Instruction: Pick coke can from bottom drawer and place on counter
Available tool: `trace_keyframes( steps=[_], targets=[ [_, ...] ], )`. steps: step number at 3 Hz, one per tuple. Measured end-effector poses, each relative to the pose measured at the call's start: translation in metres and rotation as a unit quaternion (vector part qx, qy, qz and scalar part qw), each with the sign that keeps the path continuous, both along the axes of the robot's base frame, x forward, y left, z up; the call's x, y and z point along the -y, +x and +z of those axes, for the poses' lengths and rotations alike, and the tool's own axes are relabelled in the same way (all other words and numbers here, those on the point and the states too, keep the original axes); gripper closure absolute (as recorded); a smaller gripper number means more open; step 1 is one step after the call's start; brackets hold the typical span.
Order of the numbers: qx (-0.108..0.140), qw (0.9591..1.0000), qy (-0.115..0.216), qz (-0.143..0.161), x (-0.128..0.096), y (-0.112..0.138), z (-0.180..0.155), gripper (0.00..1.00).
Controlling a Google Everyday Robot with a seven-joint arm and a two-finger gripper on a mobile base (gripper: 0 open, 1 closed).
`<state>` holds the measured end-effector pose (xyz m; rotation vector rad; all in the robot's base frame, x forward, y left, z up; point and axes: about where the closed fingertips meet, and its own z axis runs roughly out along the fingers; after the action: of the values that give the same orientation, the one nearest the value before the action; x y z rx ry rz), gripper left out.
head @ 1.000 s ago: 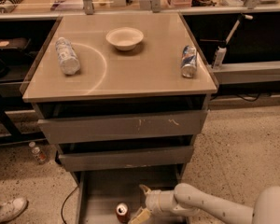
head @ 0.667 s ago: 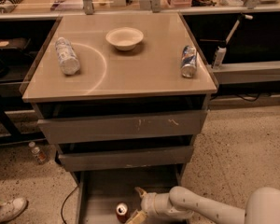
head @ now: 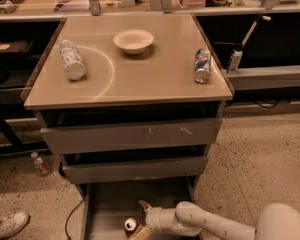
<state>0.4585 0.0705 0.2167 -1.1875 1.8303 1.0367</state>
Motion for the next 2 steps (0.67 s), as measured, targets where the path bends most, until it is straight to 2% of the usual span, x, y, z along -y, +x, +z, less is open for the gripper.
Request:
trace_keyframes(
  steps=[1,2],
  targets=[
    [-0.008,0.9996,0.019,-0.017,-0.0053,0.0010,-0.0017,0.00],
    [-0.009,0.9996,0.020,-0.018,-0.0058,0.0006,-0.0020,0.00]
  ],
)
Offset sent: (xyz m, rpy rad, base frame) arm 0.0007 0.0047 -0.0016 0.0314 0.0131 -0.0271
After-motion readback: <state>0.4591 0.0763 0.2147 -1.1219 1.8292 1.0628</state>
